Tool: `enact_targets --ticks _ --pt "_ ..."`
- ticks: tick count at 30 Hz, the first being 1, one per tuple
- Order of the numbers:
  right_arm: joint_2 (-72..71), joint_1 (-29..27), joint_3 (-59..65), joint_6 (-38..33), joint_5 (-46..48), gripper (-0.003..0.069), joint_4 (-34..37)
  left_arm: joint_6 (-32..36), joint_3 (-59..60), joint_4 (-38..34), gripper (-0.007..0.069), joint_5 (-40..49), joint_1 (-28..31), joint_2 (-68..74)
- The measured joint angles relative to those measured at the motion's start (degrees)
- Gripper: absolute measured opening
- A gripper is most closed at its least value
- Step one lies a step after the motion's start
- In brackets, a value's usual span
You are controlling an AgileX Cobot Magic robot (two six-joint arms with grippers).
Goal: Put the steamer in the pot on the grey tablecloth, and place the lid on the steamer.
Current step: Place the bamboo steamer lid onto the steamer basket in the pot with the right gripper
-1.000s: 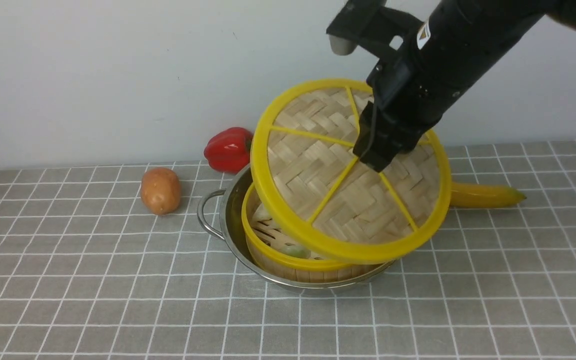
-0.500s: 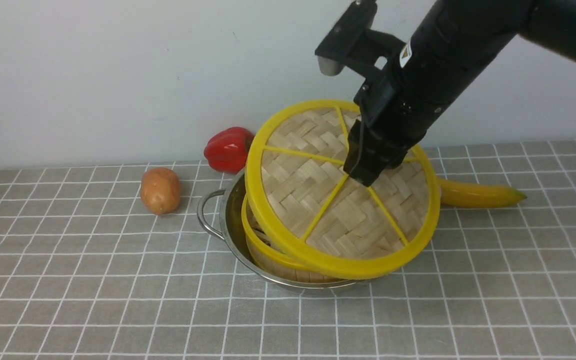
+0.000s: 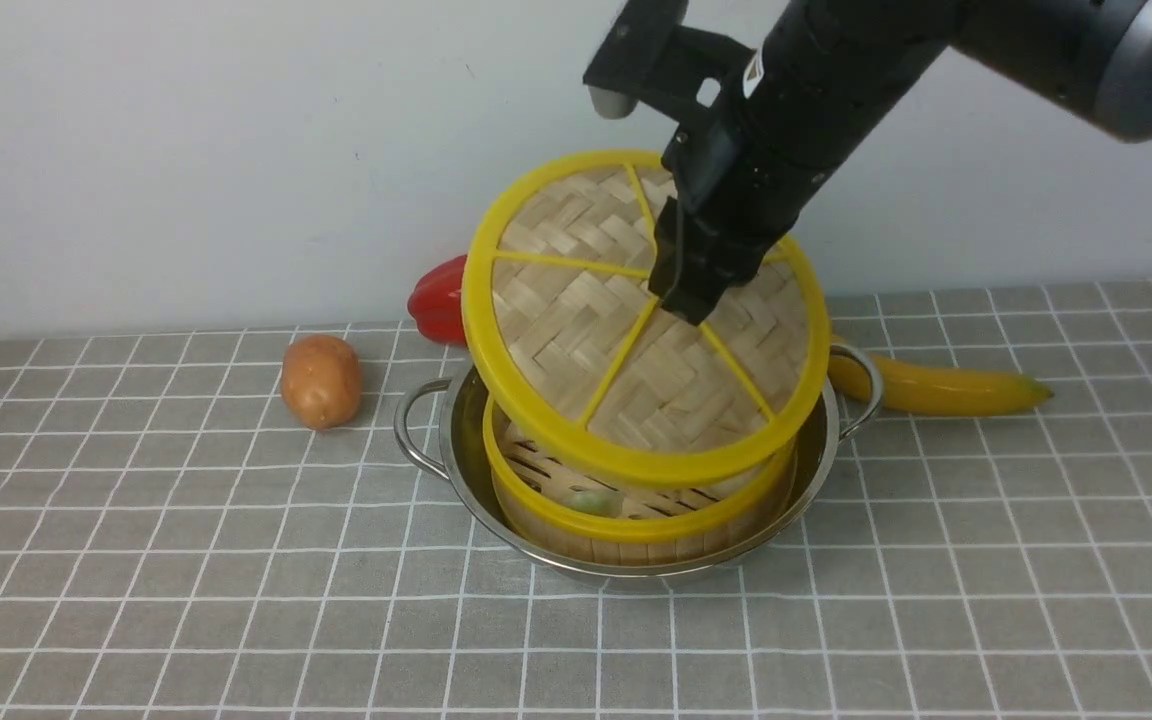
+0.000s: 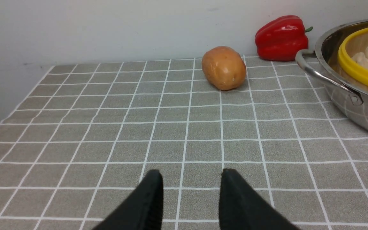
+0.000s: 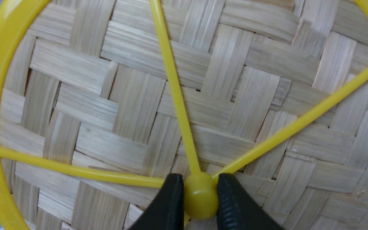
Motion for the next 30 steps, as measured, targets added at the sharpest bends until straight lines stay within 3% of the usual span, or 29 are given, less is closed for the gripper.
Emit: enact_targets --ticks 30 --pt "7.1 0.0 -2.4 -1.9 0.0 0.0146 -1.4 0.0 0.0 0.0 0.0243 0.0 0.0 0.0"
